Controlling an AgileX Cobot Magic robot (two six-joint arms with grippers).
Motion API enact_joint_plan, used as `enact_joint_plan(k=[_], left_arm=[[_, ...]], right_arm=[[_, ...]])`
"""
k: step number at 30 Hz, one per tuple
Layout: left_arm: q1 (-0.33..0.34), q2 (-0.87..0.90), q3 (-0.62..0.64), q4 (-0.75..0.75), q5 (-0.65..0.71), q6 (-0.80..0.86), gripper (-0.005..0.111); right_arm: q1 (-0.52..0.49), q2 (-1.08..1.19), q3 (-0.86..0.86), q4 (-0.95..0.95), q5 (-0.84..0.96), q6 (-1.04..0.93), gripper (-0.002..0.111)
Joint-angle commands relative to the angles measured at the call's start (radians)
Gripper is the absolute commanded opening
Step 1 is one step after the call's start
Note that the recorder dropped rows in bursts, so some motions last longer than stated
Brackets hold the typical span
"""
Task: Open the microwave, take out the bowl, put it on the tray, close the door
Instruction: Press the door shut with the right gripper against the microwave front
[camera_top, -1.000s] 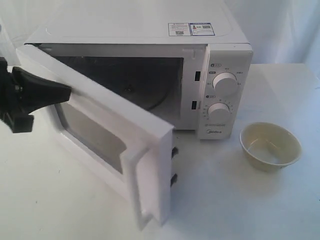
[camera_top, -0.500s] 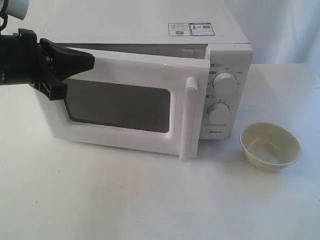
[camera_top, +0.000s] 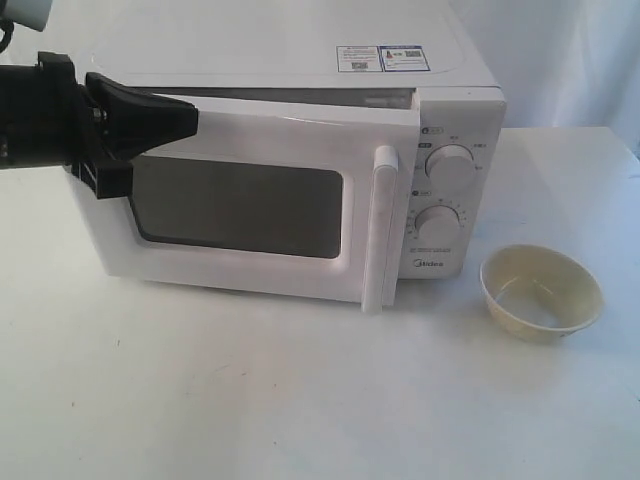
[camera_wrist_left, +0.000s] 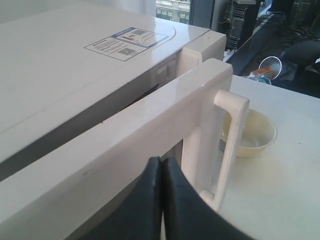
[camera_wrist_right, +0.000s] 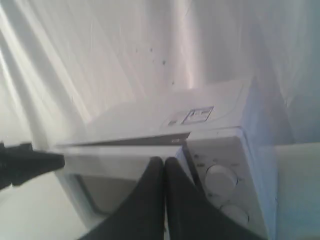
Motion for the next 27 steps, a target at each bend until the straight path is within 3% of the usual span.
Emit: enact_joint_plan(k=[1, 3, 10, 16, 21, 23, 27], left_arm=[[-0.005, -0.003, -0.004, -0.021, 0.020, -0.011, 0.000], [-0.005, -0.003, -0.004, -0.013, 0.020, -0.018, 0.000], [-0.005, -0.003, -0.004, -0.008, 0.018, -0.040, 0.000], [-0.005, -0.003, -0.004, 0.010, 0.014, -0.082, 0.000], [-0.002, -0.028, -0.004, 0.083, 0.083, -0.136, 0.000], [-0.002, -0.057, -0.004, 0.085, 0.083, -0.155, 0.000], [-0.002, -0.139, -0.004, 0.200, 0.083, -0.293, 0.000]], right_arm=[[0.004, 0.232, -0.180, 0.013, 0.334, -0.117, 0.000], [0.004, 0.319, -0.211, 0.025, 0.423, -0.118, 0.000], [0.004, 0.509, -0.208, 0.040, 0.455, -0.110, 0.000], [0.053, 0.596, -0.210, 0.306, 0.518, -0.513, 0.000], [0.175, 0.654, -0.208, 0.590, 0.592, -0.731, 0.000], [0.253, 0.686, -0.208, 0.665, 0.535, -0.797, 0.000], [0.386, 0.743, -0.208, 0.670, 0.245, -0.826, 0.000]])
